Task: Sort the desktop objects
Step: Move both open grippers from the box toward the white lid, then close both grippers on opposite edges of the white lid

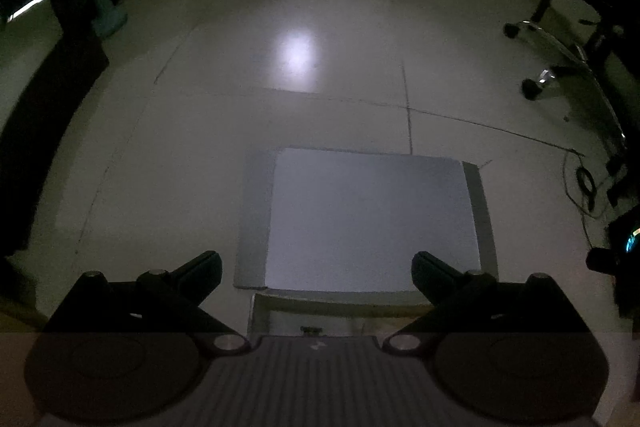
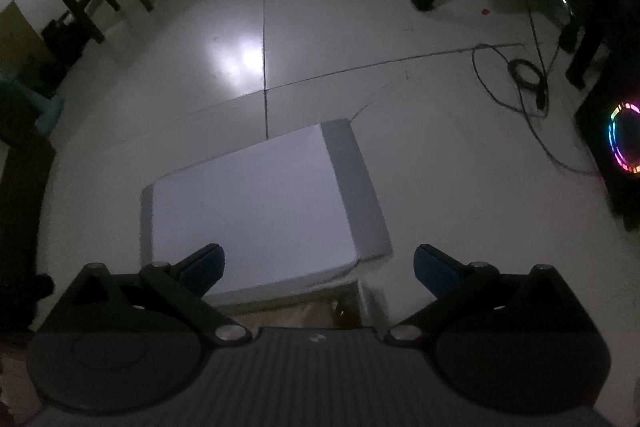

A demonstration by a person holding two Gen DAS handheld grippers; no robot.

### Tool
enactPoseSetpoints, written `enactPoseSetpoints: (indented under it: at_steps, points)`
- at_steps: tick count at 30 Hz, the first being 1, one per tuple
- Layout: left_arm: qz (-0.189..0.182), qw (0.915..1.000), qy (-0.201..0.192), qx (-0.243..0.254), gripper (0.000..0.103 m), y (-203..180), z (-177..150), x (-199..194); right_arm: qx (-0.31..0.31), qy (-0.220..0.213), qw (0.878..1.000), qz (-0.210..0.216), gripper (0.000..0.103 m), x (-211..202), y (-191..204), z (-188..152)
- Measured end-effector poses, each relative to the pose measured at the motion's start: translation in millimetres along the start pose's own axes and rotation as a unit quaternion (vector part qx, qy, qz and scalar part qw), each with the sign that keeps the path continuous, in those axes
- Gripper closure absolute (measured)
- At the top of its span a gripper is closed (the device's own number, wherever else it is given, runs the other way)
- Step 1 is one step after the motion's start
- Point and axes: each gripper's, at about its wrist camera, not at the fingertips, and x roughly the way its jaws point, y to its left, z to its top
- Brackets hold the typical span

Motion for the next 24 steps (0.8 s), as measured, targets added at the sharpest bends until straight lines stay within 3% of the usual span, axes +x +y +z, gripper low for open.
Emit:
enactPoseSetpoints:
  at_steps: [15, 20, 24]
  points:
    - [0.008, 0.9988, 0.039, 0.029, 0.000, 8.8, 23.6, 115.2, -0.008, 0.026, 1.000, 0.001, 0.000, 98.9, -28.2, 31.5]
    - [0.017, 0.9949, 0.043, 0.089, 0.000, -2.1, 21.6, 144.2, -0.050, 0.039, 0.998, 0.000, 0.000, 127.6, -29.2, 39.9]
    - [0.010, 0.9958, 0.054, 0.073, 0.000, 1.9, 22.1, 170.7, -0.037, 0.040, 0.998, 0.009, 0.000, 152.2, -32.8, 48.4]
